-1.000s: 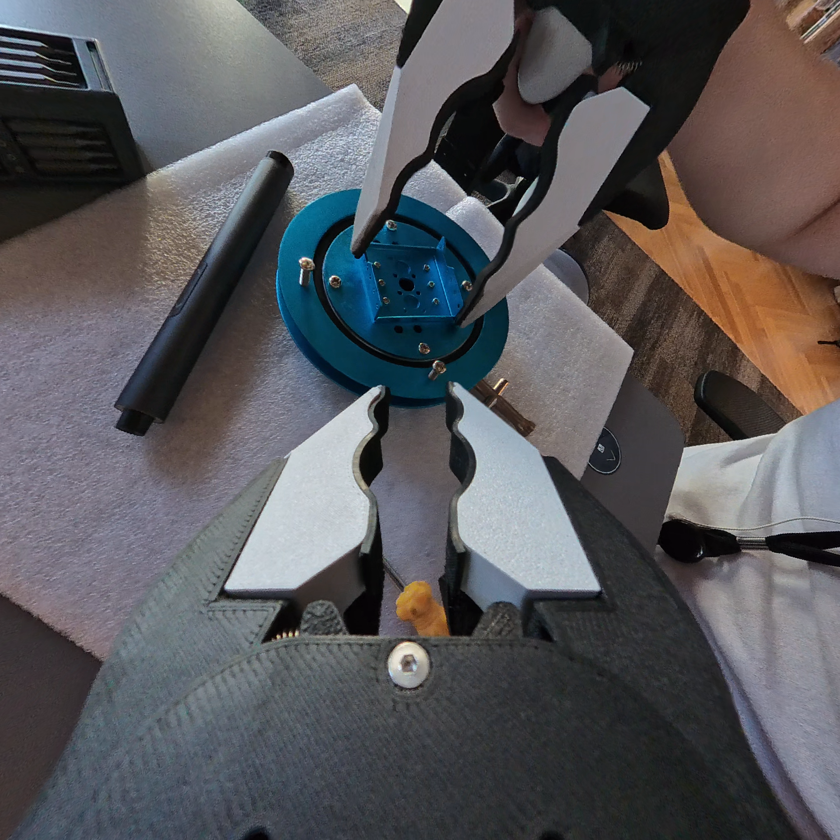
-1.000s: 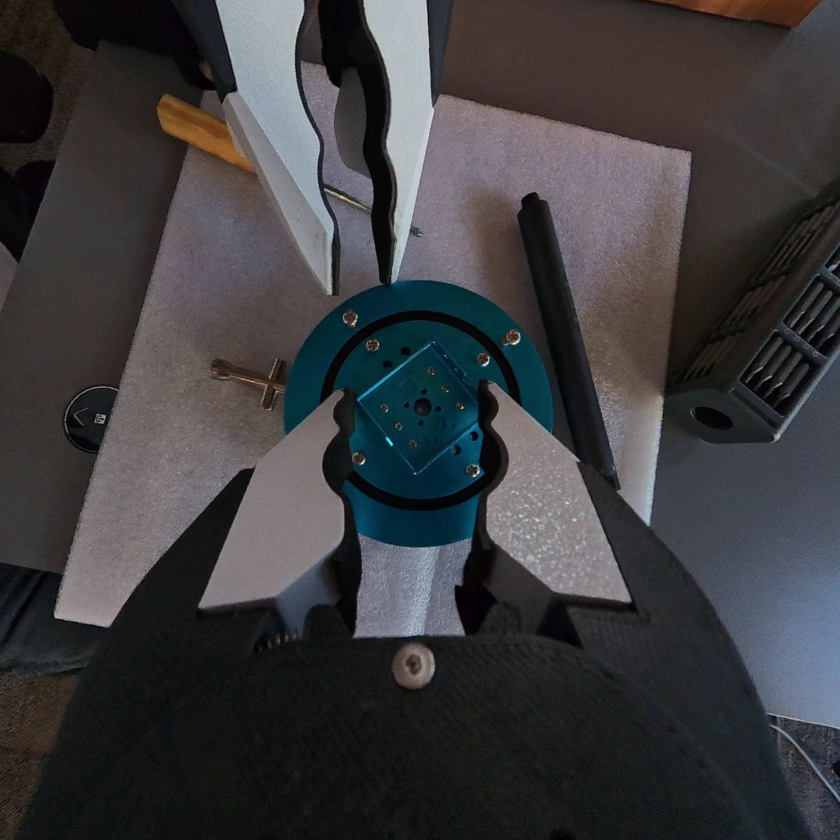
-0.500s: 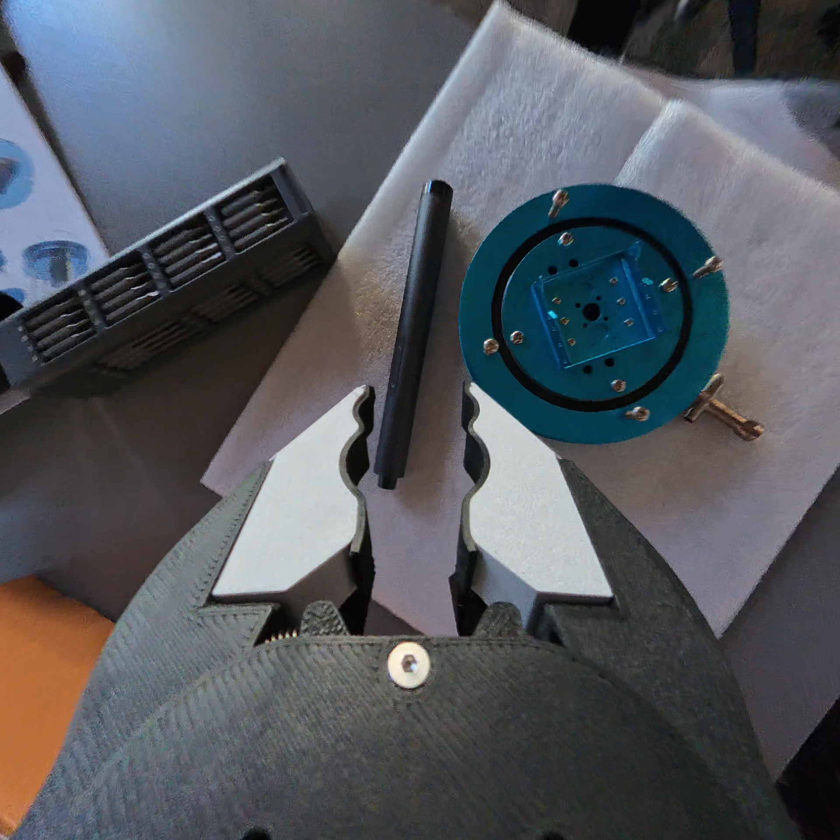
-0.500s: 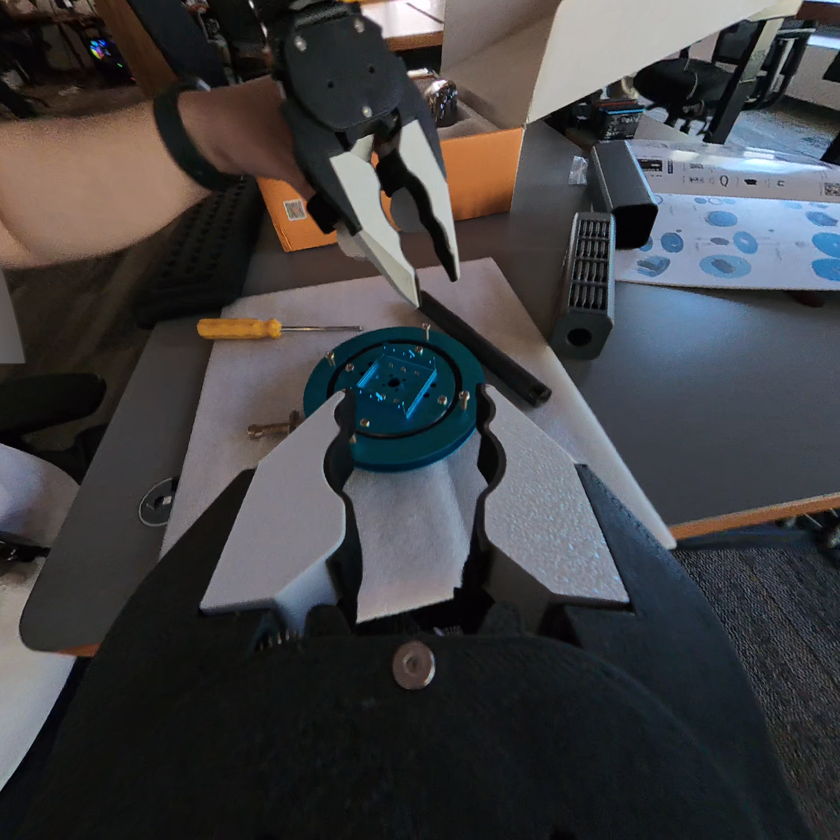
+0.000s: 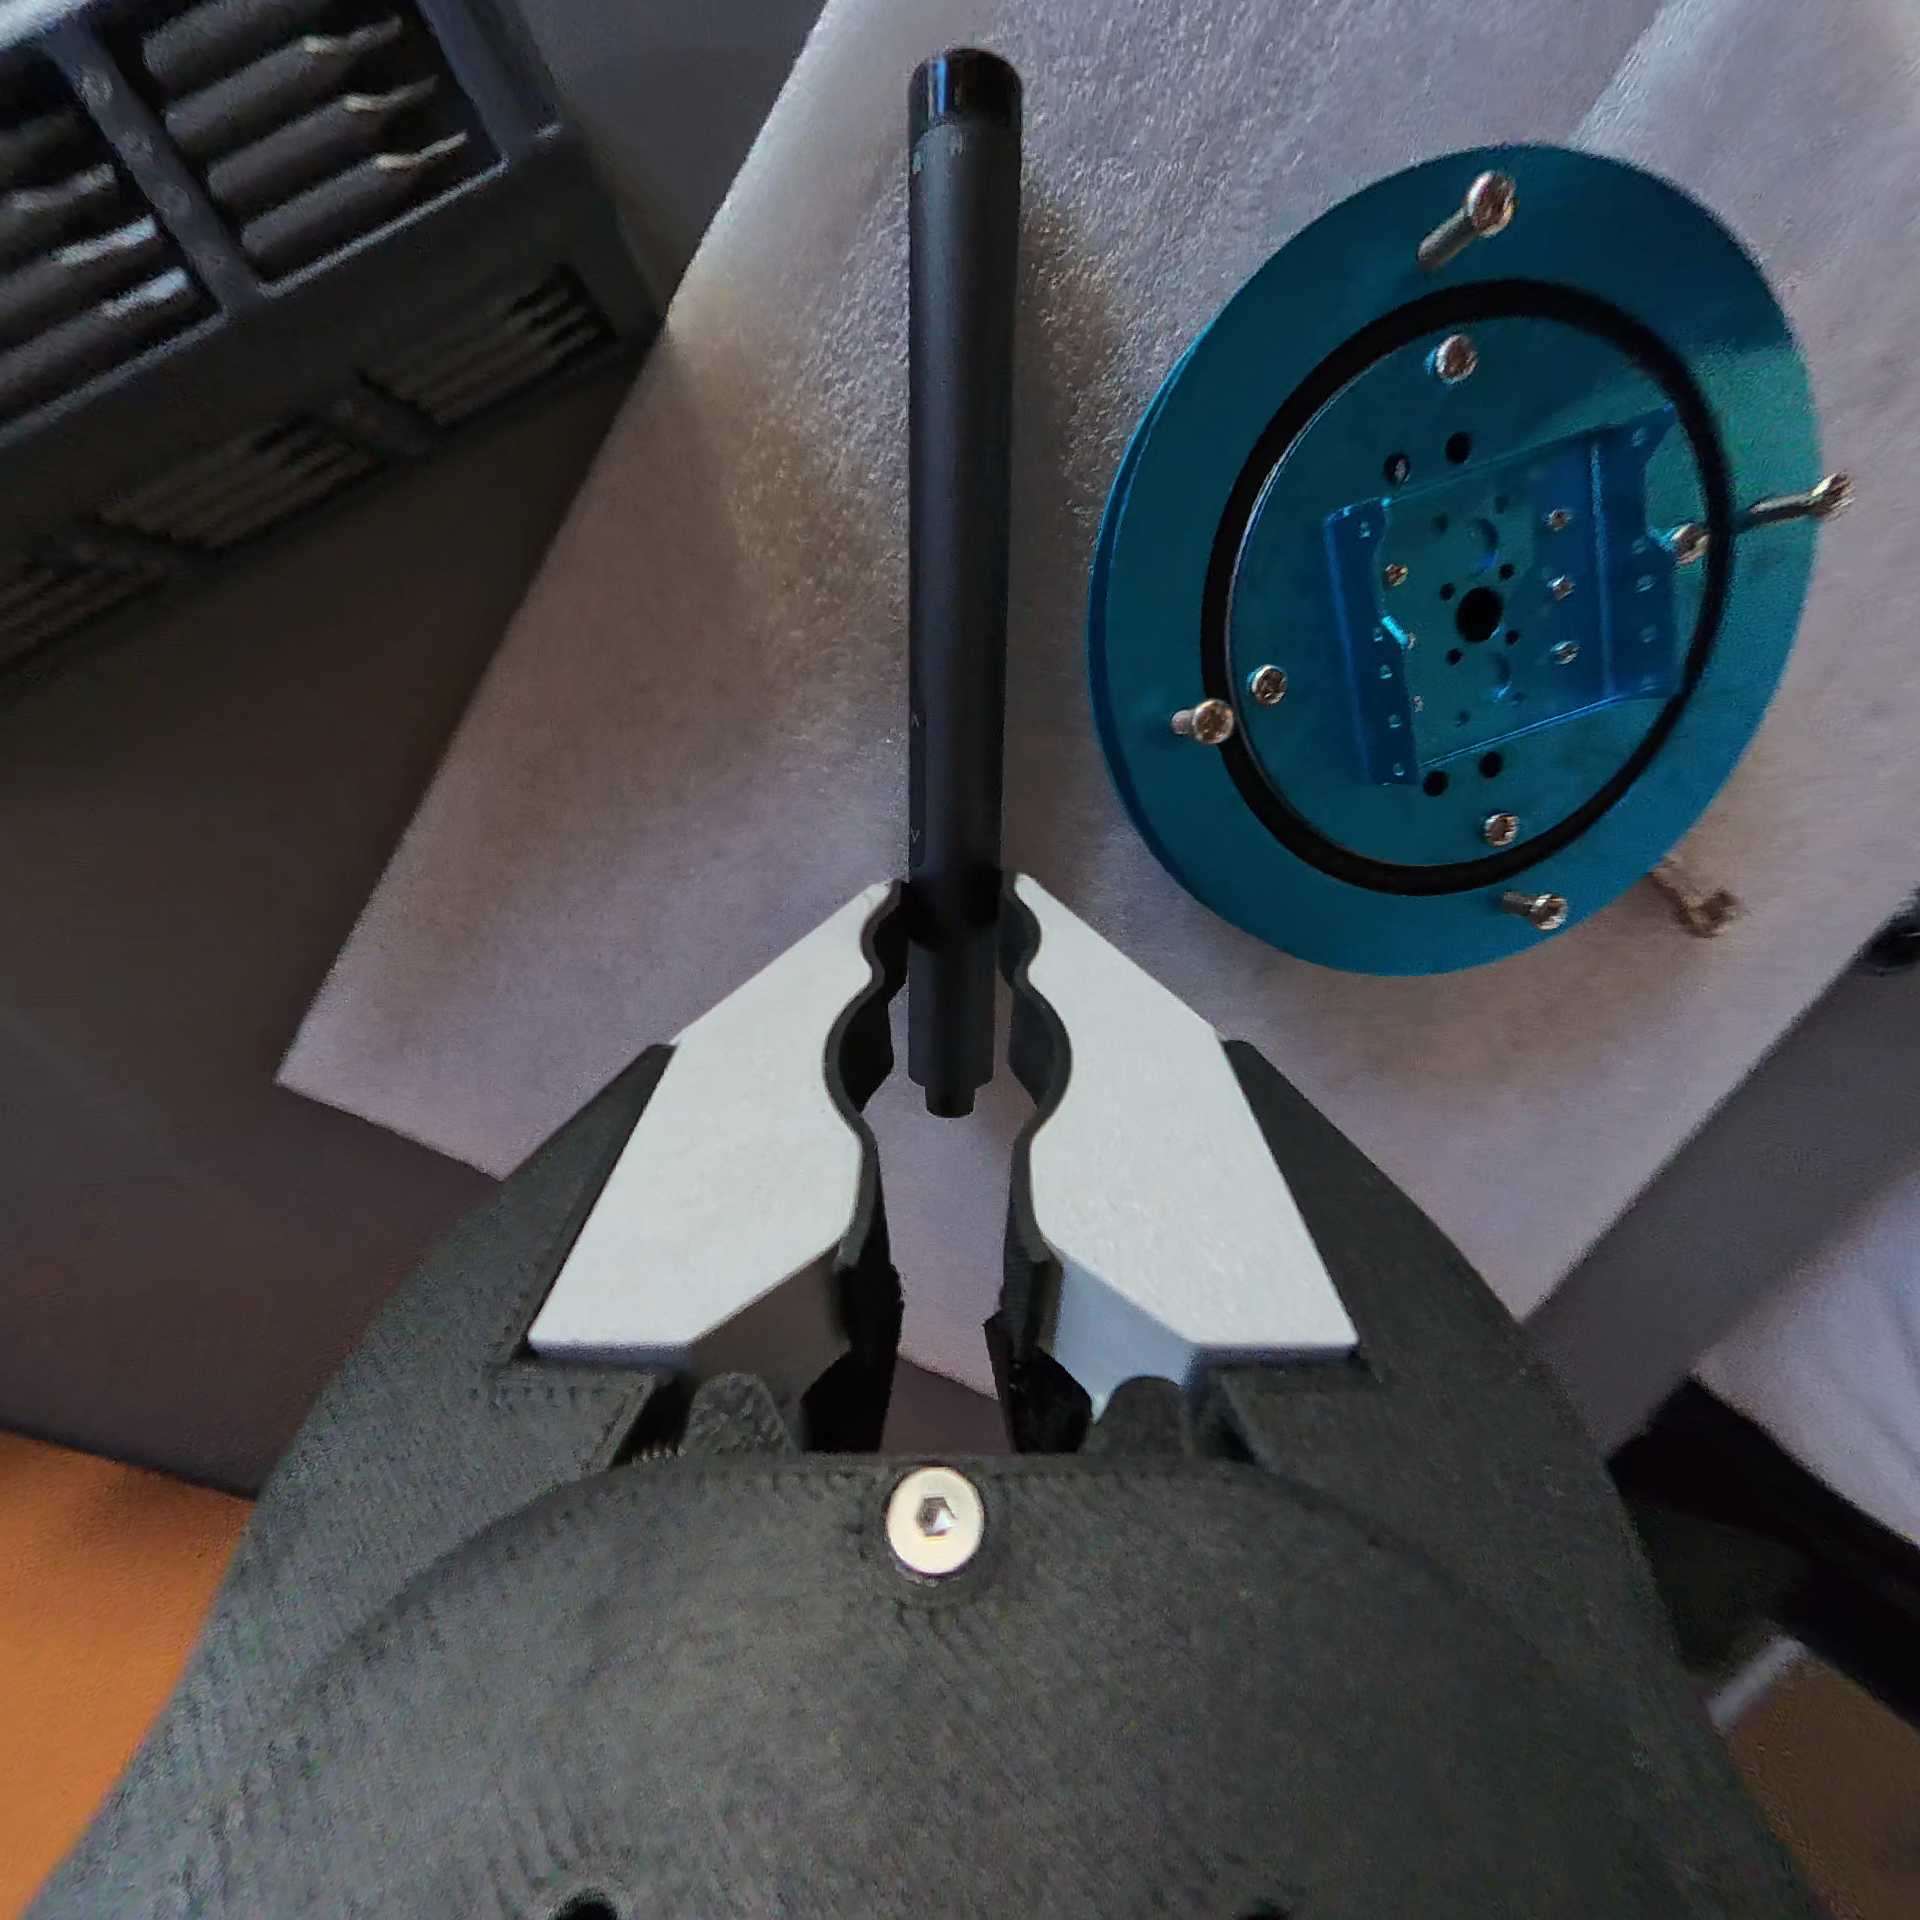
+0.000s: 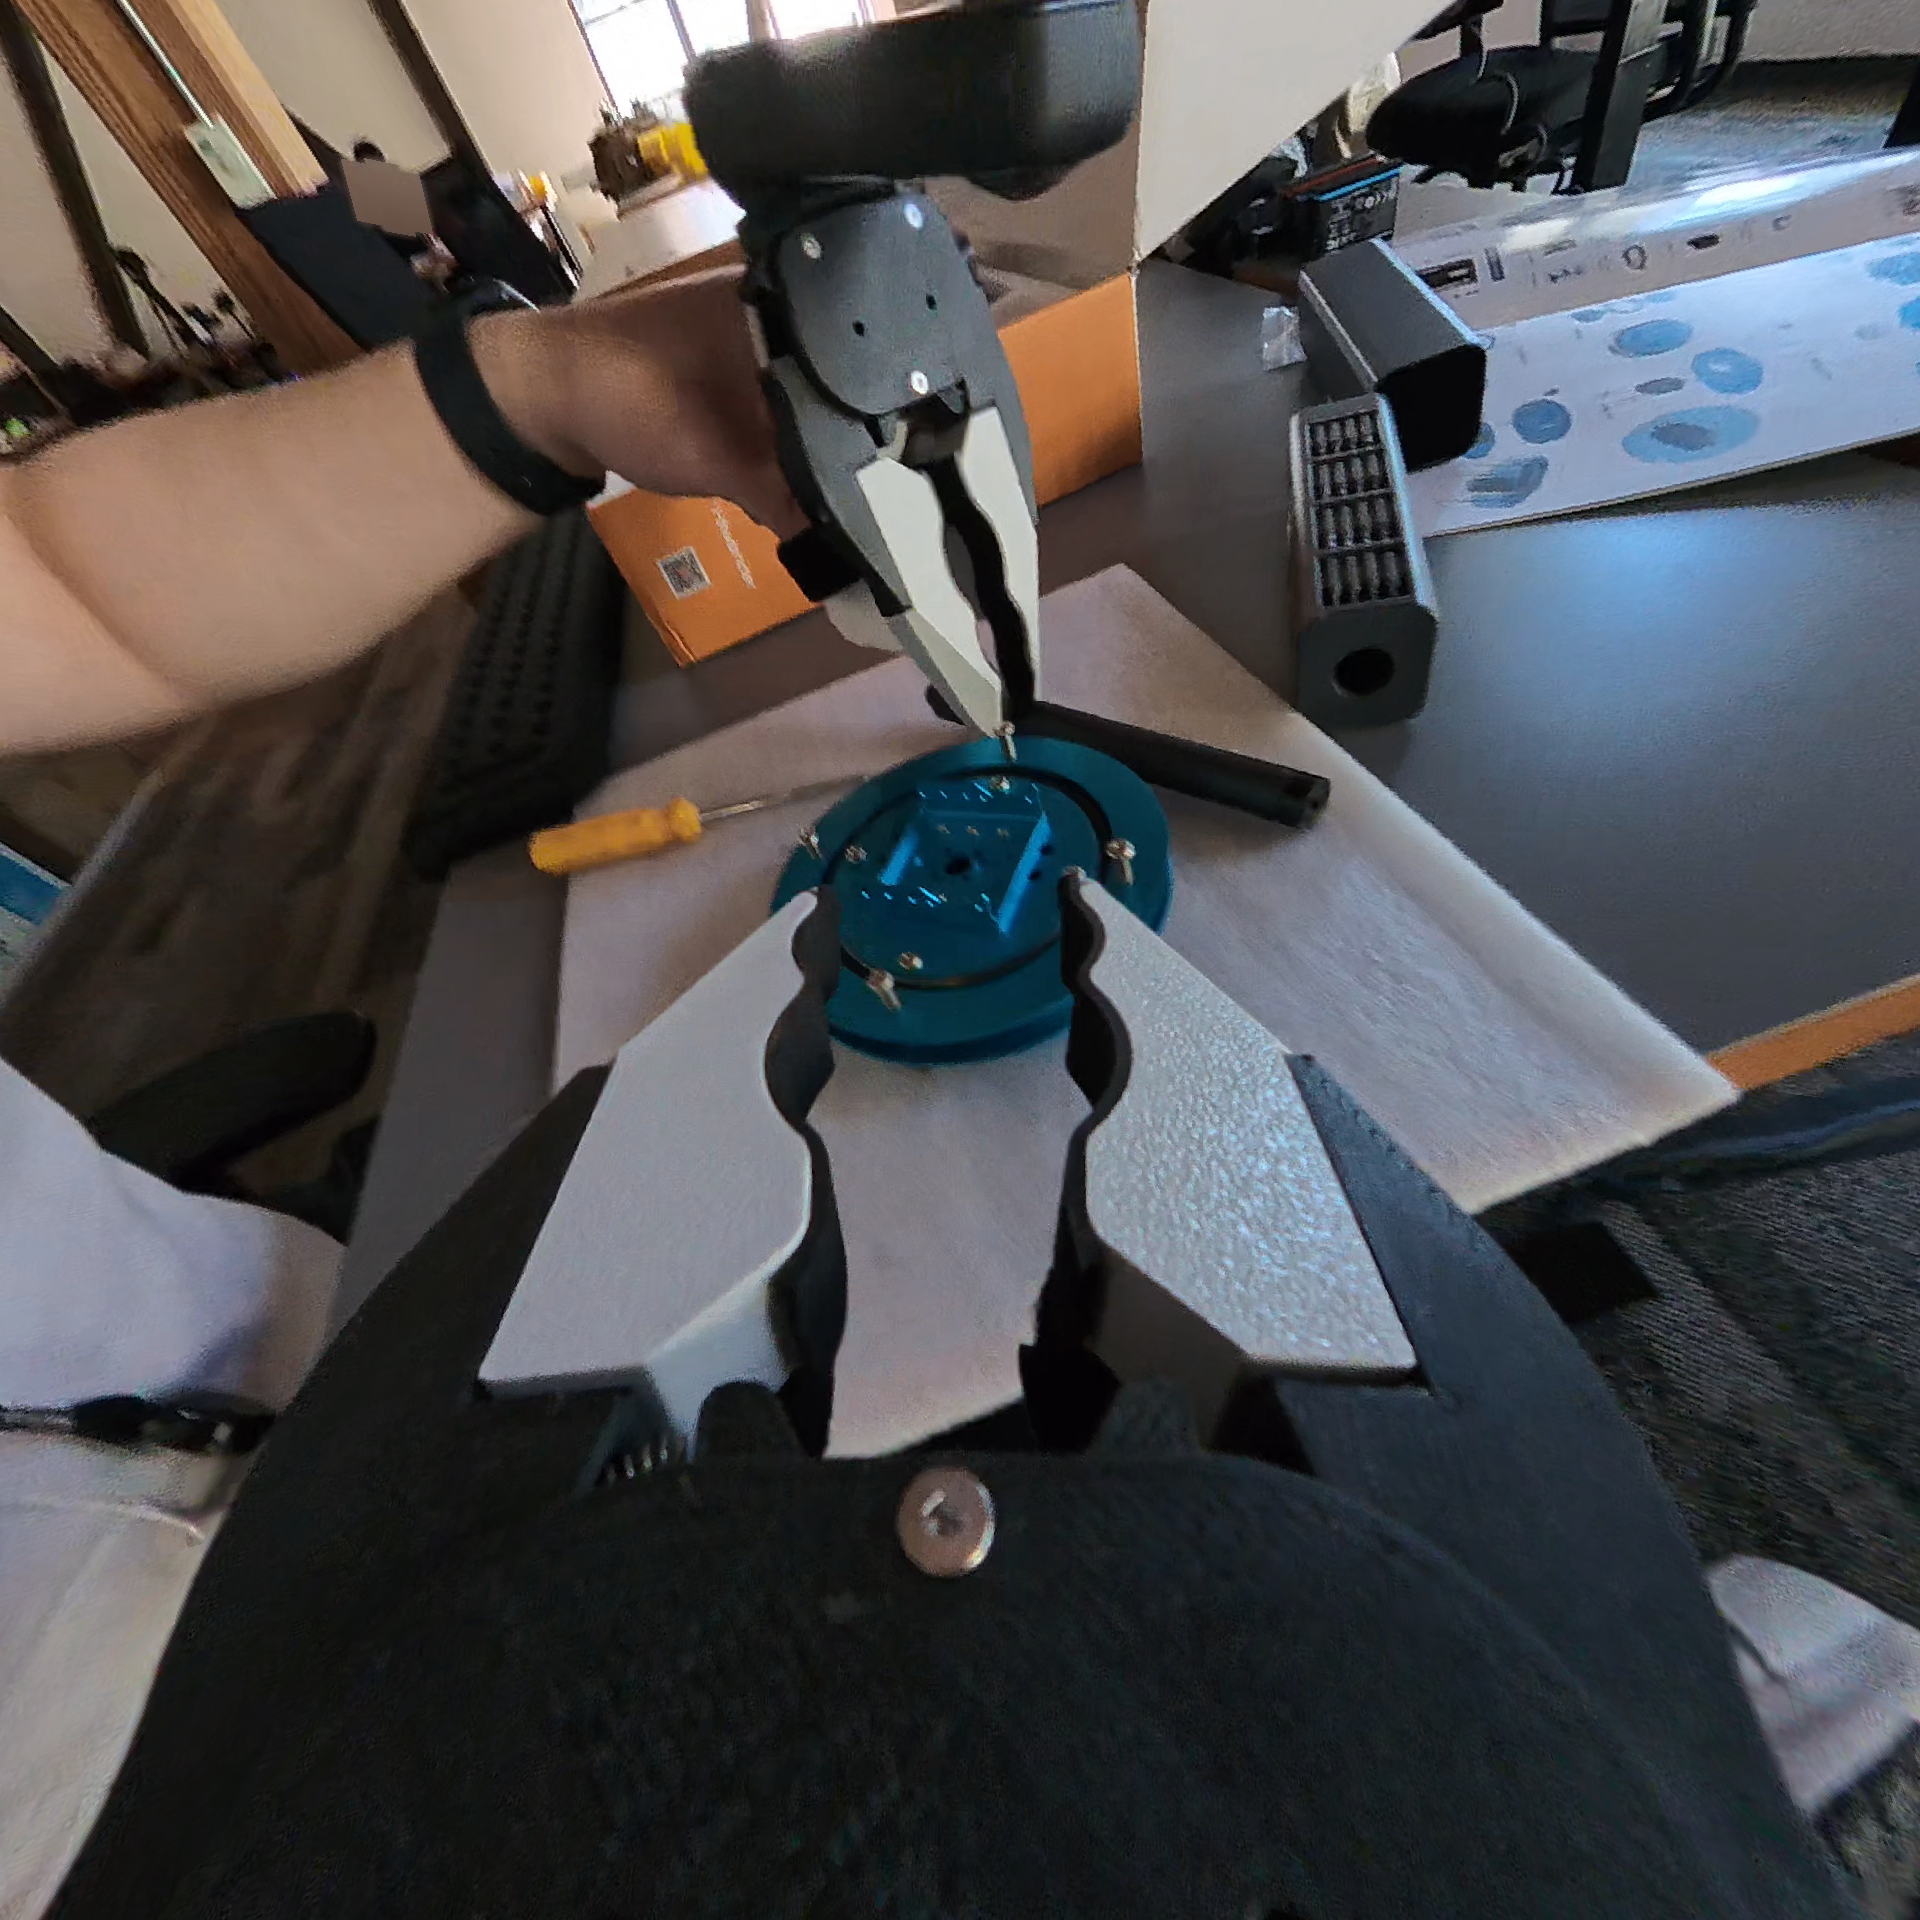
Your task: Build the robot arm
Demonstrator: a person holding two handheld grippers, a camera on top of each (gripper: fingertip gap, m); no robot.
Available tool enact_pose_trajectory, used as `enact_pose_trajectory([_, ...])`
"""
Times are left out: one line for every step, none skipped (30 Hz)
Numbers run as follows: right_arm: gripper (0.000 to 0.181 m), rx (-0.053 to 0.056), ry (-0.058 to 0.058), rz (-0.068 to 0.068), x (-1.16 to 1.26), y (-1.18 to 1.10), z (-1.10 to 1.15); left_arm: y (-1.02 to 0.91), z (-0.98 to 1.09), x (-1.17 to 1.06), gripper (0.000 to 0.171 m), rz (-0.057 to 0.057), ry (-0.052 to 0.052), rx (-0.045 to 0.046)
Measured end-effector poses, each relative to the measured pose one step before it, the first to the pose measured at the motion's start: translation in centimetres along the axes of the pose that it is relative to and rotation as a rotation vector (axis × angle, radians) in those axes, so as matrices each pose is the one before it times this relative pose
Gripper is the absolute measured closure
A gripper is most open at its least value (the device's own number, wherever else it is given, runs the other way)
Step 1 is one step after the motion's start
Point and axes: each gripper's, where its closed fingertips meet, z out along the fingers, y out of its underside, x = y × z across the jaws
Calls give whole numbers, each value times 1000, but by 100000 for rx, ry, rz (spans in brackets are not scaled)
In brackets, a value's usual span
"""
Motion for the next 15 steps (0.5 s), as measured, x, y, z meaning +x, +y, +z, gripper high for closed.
enact_pose_trajectory([141,793,-633,2976,-438,-332,410,55,-165,92,156,-3419,3403,193])
enact_pose_trajectory([142,1083,-928,3501,-501,-313,448,43,-239,144,156,-3319,3628,550])
enact_pose_trajectory([142,908,-2017,4519,-654,-224,503,-64,-317,213,156,-3825,4132,1647])
enact_pose_trajectory([143,766,-2581,5569,-728,-108,557,-212,-384,308,156,-4782,4969,2922])
enact_pose_trajectory([146,629,-2763,6383,-676,3,606,-217,-425,413,156,-5170,5708,3301])
enact_pose_trajectory([148,947,-3471,6745,-705,63,647,-100,-427,381,156,-4730,5240,2810])
enact_pose_trajectory([148,939,-3279,7053,-583,108,622,-25,-409,259,156,-3840,3751,2685])
enact_pose_trajectory([150,1363,-3187,6716,-453,23,573,68,-402,231,156,-3254,2816,2344])
enact_pose_trajectory([151,2430,-2884,6740,-301,-138,535,129,-357,322,156,-2836,2835,2173])
enact_pose_trajectory([151,2364,-2677,5787,-214,-147,522,152,-315,520,156,-2379,3555,2277])
enact_pose_trajectory([152,1408,-2434,4674,-159,-27,547,180,-297,654,156,-2327,4113,2342])
enact_pose_trajectory([152,836,-1642,4472,-32,25,550,147,-275,698,157,-2415,4225,2749])
enact_pose_trajectory([151,627,-1563,3127,-90,16,541,140,-281,687,156,-2589,4022,3003])
enact_pose_trajectory([151,524,-1276,2175,-116,-28,531,163,-304,681,156,-1964,3762,2937])
enact_pose_trajectory([150,439,-680,1078,-105,-47,531,207,-330,717,156,-855,3629,2837])
